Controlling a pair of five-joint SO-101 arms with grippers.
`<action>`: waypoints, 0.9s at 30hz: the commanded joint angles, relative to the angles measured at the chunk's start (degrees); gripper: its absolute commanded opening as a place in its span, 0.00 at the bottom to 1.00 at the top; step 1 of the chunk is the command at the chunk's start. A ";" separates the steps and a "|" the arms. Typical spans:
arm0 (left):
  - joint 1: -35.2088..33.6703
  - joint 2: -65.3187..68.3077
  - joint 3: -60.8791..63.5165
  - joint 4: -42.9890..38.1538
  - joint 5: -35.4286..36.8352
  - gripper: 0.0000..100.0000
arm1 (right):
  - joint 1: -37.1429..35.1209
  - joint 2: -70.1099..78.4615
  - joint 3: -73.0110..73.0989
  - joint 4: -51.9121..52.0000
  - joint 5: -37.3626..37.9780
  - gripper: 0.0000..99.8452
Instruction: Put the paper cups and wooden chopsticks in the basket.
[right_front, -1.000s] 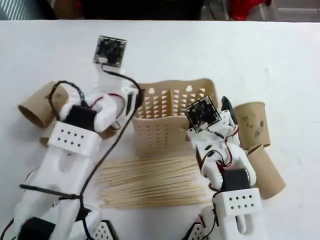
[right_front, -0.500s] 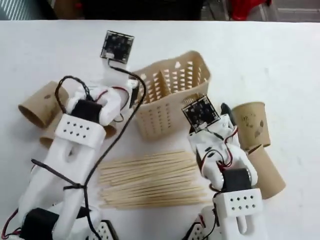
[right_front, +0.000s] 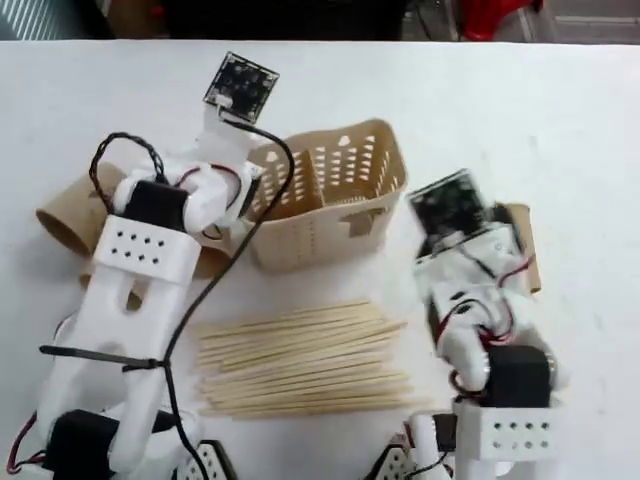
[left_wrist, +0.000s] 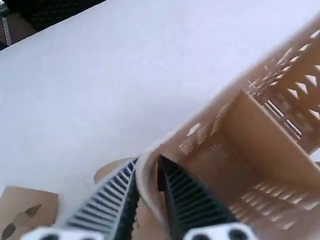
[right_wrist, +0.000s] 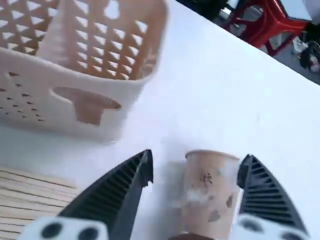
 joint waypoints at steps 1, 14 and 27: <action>-0.66 -1.10 -2.81 0.35 -0.53 0.16 | 6.37 5.41 -5.63 2.24 2.81 0.28; -0.92 -1.27 -12.22 6.15 -0.53 0.18 | 14.02 24.66 -15.12 9.45 5.71 0.28; -1.10 -1.19 -30.59 18.55 -0.53 0.18 | 20.97 26.42 -14.86 12.18 5.63 0.22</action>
